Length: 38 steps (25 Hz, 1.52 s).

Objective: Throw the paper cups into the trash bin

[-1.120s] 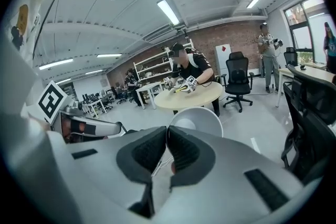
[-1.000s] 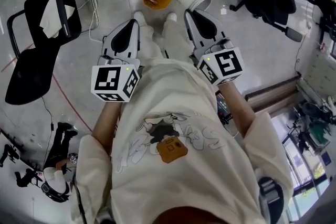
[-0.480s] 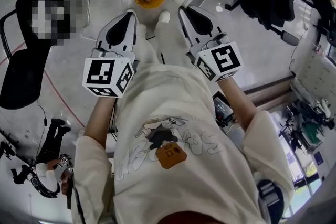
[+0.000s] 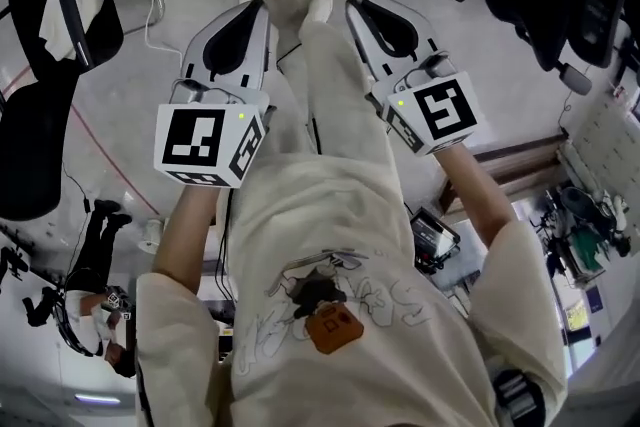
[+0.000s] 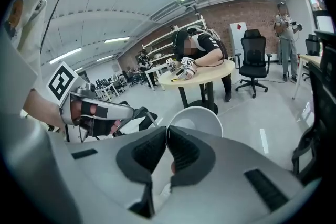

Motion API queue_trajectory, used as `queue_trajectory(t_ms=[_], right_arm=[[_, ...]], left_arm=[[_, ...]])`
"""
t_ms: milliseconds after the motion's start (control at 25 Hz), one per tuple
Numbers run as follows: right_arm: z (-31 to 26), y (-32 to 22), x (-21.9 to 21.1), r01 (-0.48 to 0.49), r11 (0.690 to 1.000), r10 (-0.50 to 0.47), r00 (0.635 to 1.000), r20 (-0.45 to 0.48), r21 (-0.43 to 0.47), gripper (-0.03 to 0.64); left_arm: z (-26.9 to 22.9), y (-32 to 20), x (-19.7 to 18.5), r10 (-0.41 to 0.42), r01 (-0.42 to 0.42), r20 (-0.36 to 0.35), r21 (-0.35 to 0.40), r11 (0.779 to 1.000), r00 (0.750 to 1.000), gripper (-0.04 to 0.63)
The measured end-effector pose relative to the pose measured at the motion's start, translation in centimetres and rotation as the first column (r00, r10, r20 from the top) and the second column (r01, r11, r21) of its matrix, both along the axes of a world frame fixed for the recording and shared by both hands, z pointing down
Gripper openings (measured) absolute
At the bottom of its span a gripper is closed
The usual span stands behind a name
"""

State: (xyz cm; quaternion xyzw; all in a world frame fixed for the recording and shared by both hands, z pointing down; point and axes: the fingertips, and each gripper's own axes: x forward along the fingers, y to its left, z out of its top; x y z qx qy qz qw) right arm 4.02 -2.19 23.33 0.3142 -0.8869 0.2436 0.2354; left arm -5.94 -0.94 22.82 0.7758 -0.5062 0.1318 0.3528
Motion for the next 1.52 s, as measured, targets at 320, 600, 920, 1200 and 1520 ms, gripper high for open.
queue_trajectory(t_ms=[320, 600, 920, 1200, 1520], right_arm=[[8.3, 0.5, -1.0, 0.042, 0.998, -0.044, 0.998, -0.054, -0.049, 0.025], [16.8, 1.1, -0.5, 0.071, 0.993, -0.080, 0.992, -0.096, -0.094, 0.025], [25.5, 0.6, -0.9, 0.052, 0.990, -0.067, 0.992, -0.110, -0.132, 0.025], [33.9, 0.3, -1.5, 0.031, 0.987, -0.050, 0.991, -0.121, -0.155, 0.025], [42.2, 0.8, -2.2, 0.004, 0.988, -0.028, 0.989, -0.147, -0.157, 0.025]], left_arm=[[8.4, -0.1, 0.9, 0.058, -0.056, 0.028, -0.060, 0.997, 0.998, 0.005], [19.4, 0.4, 2.2, 0.098, -0.087, 0.064, -0.152, 0.985, 0.993, 0.005], [28.5, -0.3, 2.4, 0.086, -0.068, 0.096, -0.179, 0.982, 0.992, 0.005], [36.2, 0.0, 2.3, 0.060, -0.033, 0.122, -0.213, 0.976, 0.991, 0.005], [44.6, 0.3, 2.2, 0.014, 0.019, 0.134, -0.241, 0.970, 0.991, 0.005]])
